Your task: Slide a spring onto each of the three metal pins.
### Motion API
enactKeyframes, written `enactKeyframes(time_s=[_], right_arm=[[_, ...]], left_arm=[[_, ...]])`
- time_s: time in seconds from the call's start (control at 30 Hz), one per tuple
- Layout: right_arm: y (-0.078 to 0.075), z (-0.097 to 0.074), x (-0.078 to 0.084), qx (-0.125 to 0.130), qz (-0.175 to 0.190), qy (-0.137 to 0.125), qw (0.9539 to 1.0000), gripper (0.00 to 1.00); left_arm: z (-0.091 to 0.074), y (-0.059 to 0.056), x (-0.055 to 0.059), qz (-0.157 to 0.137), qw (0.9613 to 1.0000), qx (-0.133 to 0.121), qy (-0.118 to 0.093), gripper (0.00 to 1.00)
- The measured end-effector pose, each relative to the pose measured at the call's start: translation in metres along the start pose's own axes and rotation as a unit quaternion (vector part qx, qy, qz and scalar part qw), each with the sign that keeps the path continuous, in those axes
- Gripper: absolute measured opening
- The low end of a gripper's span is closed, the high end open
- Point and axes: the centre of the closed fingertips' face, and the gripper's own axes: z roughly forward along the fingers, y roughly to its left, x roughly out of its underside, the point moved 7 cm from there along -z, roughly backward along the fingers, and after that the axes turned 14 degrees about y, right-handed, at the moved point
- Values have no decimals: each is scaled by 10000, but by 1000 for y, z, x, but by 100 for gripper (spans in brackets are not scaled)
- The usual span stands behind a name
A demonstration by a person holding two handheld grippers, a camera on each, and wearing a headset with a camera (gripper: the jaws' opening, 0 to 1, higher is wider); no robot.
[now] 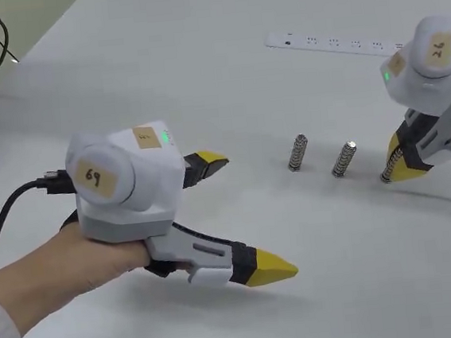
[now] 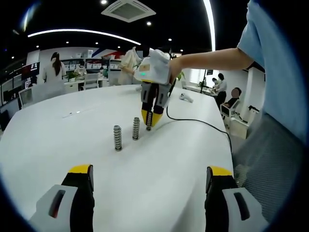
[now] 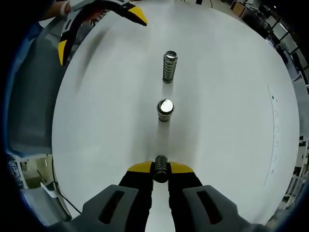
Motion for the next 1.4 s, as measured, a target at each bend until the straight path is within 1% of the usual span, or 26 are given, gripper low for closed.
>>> enactKeyframes(time_s=[0.3,0.4,0.57,0.67,0.77,0.87,0.9,0.93,1.0,1.07,1.1,1.17,1.2,1.27,1.37,1.4], right_arm=[[2,5,2,-18,-36,96,9999,11],[2,6,2,-25,1,65,10000,17],[0,6,3,30,44,13,10000,26],[-1,5,3,86,57,-29,9999,33],[-2,4,2,127,150,-186,9996,44],[-3,3,3,129,248,-305,9991,49],[-3,2,3,127,331,-443,9984,51],[-3,2,3,113,408,-502,9978,54],[-2,1,6,118,470,-594,9971,56],[1,1,7,57,621,-700,9956,59],[1,1,8,84,658,-757,9949,62],[2,0,10,136,774,-915,9927,67],[4,0,10,112,874,-1024,9908,69],[6,-2,11,160,927,-1205,9882,70],[9,-3,14,141,1078,-1331,9851,72],[10,-4,15,160,1131,-1431,9831,73]], left_arm=[[-1,1,1,-1,10000,-3,20,94],[-1,0,2,-7,10000,1,30,94],[0,0,2,-17,10000,7,31,94],[0,0,2,-12,10000,10,17,94],[1,0,0,-8,10000,7,6,94],[1,0,0,-2,10000,7,0,94],[1,-1,0,1,10000,6,2,94],[1,-1,-1,1,10000,5,-1,94],[1,-1,-1,4,10000,7,-3,94],[1,-1,-2,8,10000,5,-13,94],[1,-1,-2,8,10000,0,-16,94],[0,-1,-3,-2,10000,-9,-31,94],[0,-1,-4,8,10000,-14,-37,94],[0,-1,-4,15,10000,-13,-41,94],[0,-1,-5,12,10000,-12,-45,94],[0,-1,-5,21,10000,-21,-51,94]])
